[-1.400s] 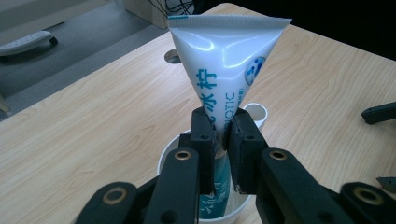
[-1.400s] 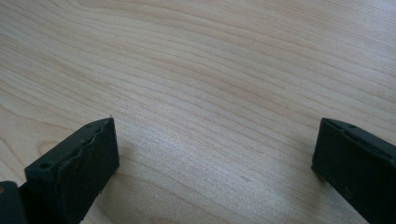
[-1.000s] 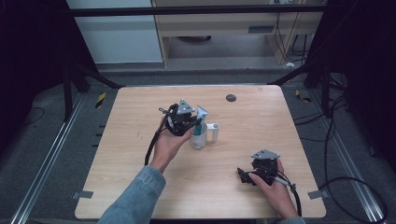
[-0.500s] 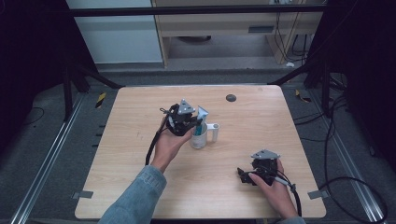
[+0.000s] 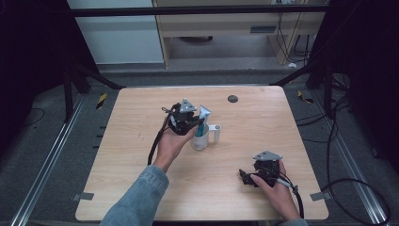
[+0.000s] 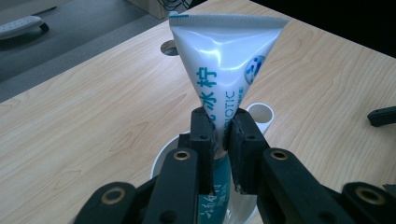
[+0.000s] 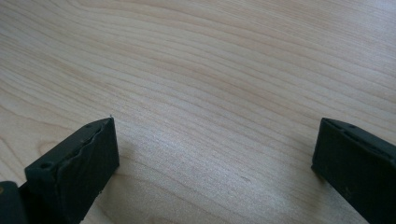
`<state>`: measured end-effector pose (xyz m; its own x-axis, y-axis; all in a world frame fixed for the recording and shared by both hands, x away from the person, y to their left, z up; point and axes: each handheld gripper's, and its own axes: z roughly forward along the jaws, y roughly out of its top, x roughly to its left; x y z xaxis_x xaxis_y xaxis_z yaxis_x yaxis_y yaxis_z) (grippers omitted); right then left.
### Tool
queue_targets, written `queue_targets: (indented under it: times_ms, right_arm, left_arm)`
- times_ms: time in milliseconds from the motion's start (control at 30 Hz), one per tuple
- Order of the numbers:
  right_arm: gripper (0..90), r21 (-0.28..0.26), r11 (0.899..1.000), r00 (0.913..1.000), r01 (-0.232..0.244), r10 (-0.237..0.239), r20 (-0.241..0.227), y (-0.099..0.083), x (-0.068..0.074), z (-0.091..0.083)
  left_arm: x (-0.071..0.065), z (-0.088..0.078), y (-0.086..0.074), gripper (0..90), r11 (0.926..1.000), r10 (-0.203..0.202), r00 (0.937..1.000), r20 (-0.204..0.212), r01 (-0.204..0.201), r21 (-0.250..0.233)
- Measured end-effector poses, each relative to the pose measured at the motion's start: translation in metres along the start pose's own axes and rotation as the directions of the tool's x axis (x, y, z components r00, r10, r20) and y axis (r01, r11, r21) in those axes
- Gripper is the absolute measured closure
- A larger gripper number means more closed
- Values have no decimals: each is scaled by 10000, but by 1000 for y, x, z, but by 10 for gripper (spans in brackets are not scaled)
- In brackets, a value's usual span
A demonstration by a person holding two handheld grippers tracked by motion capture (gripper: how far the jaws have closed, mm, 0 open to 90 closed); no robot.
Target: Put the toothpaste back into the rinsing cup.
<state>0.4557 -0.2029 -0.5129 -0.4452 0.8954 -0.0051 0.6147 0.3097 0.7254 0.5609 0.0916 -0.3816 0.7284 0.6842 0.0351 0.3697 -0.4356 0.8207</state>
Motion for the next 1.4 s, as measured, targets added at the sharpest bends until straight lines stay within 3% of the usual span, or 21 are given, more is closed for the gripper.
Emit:
queue_targets:
  times_ms: [433,700,1400]
  right_arm:
    - [7,13,10000,10000,-18,18,-4,0,0,0]
    - [6,8,10000,10000,-12,12,9,0,0,0]
    - [6,16,10000,10000,-9,9,13,0,0,0]
  left_arm:
    - [-6,7,6,799,9998,127,9999,-69,-126,122]
    - [-5,11,10,791,9996,-15,10000,-25,15,297]
    - [-6,13,8,729,9995,5,9999,-135,-1,321]
